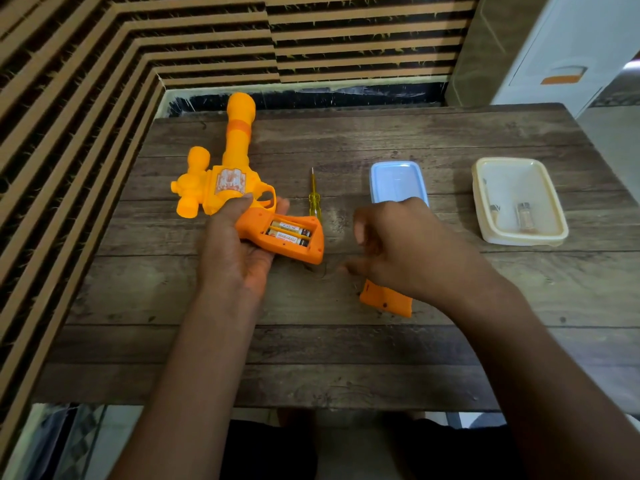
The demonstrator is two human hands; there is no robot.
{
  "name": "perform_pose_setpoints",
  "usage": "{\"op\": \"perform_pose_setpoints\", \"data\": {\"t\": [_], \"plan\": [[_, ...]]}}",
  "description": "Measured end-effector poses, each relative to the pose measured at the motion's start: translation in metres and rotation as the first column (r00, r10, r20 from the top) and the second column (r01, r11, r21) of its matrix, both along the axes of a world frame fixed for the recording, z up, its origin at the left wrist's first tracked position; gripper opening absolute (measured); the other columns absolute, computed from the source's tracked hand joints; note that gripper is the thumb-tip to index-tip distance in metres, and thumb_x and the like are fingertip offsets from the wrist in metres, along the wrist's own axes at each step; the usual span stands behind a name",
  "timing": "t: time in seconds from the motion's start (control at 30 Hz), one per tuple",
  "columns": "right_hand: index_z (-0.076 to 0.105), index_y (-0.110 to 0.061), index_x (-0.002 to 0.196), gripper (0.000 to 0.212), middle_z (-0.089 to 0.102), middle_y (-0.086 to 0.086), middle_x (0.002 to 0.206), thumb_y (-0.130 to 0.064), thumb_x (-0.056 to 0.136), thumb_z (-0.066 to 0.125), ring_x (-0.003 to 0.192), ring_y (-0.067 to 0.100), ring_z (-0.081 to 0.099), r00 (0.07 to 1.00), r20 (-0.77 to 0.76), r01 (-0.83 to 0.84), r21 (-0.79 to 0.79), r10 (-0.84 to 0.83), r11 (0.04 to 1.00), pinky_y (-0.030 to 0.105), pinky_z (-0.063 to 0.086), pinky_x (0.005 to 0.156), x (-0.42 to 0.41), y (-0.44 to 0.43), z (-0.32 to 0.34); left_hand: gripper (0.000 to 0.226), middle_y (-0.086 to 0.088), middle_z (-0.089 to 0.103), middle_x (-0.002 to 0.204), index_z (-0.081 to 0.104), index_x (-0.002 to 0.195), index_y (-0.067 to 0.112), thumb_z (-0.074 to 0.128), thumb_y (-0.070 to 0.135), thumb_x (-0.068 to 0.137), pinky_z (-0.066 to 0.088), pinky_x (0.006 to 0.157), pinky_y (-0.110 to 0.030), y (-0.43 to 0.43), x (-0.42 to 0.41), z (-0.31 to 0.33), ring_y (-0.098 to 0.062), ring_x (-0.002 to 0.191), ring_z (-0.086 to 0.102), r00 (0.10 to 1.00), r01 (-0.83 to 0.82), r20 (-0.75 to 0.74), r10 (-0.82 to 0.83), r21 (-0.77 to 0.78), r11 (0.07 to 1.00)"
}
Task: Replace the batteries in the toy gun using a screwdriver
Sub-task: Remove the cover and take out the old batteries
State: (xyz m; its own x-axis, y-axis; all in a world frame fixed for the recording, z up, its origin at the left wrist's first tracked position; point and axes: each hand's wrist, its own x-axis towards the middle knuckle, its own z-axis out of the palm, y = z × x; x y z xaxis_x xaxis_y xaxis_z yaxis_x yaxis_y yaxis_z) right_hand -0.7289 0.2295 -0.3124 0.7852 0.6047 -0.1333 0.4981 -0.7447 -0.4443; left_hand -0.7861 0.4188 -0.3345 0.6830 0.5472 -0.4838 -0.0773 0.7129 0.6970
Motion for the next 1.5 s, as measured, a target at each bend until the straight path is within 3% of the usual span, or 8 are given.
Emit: {"op": "perform_pose_setpoints", "data": {"t": [0.13,0.3,0.5,0.73,1.0,1.17,1.33,1.5], "plan": [[0.064,-0.012,0.089,0.005,0.065,0.006,0.086,-0.013,0.092,0.068,0.08,0.026,0.063,0.99,0.138,-0.072,0.263,0.036,0.962,0.045,0.055,0.072,0.004,0.017,-0.012,0.039,-0.015,0.078,0.108,0.061,0.138,0.011,0.061,0.011,0.1,0.066,0.072,-0.042,0.004,0.0,-0.003,-0.029,0.085,0.081,1.0,-0.028,-0.005,0.028,0.034,0.999],[0.073,-0.01,0.121,0.035,0.064,0.02,0.117,-0.016,0.089,0.059,0.102,0.041,0.065,0.993,0.097,-0.084,0.202,0.066,0.976,0.046,0.056,0.087,0.002,0.044,-0.024,0.036,-0.016,0.076,0.12,0.065,0.131,0.013,0.064,0.013,0.096,0.064,0.087,-0.049,0.007,-0.001,-0.008,-0.03,0.081,0.081,0.995,-0.094,-0.014,0.094,0.017,0.995],[0.073,-0.011,0.093,0.032,0.065,0.015,0.104,-0.029,0.085,0.048,0.097,0.039,0.066,0.993,0.12,0.002,0.018,-0.004,1.0,0.043,0.058,0.081,0.004,0.062,-0.032,0.023,-0.012,0.079,0.107,0.07,0.117,0.015,0.064,0.012,0.094,0.064,0.085,-0.046,0.01,-0.001,-0.011,-0.029,0.08,0.079,0.995,-0.093,-0.034,0.093,0.013,0.996],[0.065,-0.011,0.092,0.01,0.068,0.016,0.092,-0.004,0.092,0.057,0.088,0.036,0.065,0.967,0.212,0.104,0.165,-0.139,0.981,0.035,0.047,0.067,-0.001,0.059,-0.03,0.032,-0.01,0.079,0.105,0.068,0.125,0.016,0.065,0.013,0.093,0.064,0.079,-0.043,0.016,-0.006,-0.011,-0.028,0.08,0.08,0.996,-0.064,-0.065,0.066,0.024,0.998],[0.068,-0.003,0.118,0.025,0.066,0.011,0.106,0.005,0.096,0.06,0.089,0.017,0.064,0.89,0.241,0.062,0.778,-0.388,0.625,0.032,0.056,0.073,-0.016,0.047,-0.01,0.04,-0.009,0.077,0.101,0.065,0.135,0.016,0.062,0.015,0.095,0.064,0.067,-0.04,0.014,-0.007,-0.009,-0.023,0.075,0.079,0.996,-0.038,-0.08,0.043,0.062,0.997],[0.062,0.005,0.12,0.02,0.064,0.013,0.102,0.005,0.102,0.054,0.089,0.016,0.06,0.913,0.239,-0.022,0.838,-0.33,0.546,0.018,0.046,0.078,-0.02,0.042,-0.004,0.037,-0.007,0.078,0.098,0.066,0.132,0.017,0.063,0.015,0.095,0.063,0.078,-0.044,0.013,-0.009,-0.009,-0.023,0.076,0.079,0.996,-0.037,-0.081,0.041,0.052,0.998],[0.063,0.006,0.117,0.018,0.062,0.014,0.097,0.005,0.102,0.053,0.082,0.021,0.06,0.931,0.262,-0.083,0.828,-0.252,0.554,0.028,0.05,0.072,-0.018,0.043,-0.007,0.027,-0.006,0.079,0.089,0.069,0.121,0.017,0.062,0.017,0.095,0.063,0.069,-0.036,0.006,-0.005,-0.011,-0.02,0.073,0.078,0.993,-0.033,-0.108,0.041,0.072,0.997],[0.063,0.002,0.116,0.015,0.063,0.01,0.096,-0.006,0.105,0.057,0.078,0.027,0.064,0.945,0.224,-0.067,0.847,-0.24,0.527,0.044,0.054,0.068,-0.018,0.05,-0.015,0.019,-0.006,0.077,0.081,0.07,0.112,0.017,0.06,0.018,0.097,0.06,0.093,-0.051,0.004,-0.004,-0.008,-0.021,0.077,0.076,0.995,0.003,-0.105,0.005,0.075,0.997]]}}
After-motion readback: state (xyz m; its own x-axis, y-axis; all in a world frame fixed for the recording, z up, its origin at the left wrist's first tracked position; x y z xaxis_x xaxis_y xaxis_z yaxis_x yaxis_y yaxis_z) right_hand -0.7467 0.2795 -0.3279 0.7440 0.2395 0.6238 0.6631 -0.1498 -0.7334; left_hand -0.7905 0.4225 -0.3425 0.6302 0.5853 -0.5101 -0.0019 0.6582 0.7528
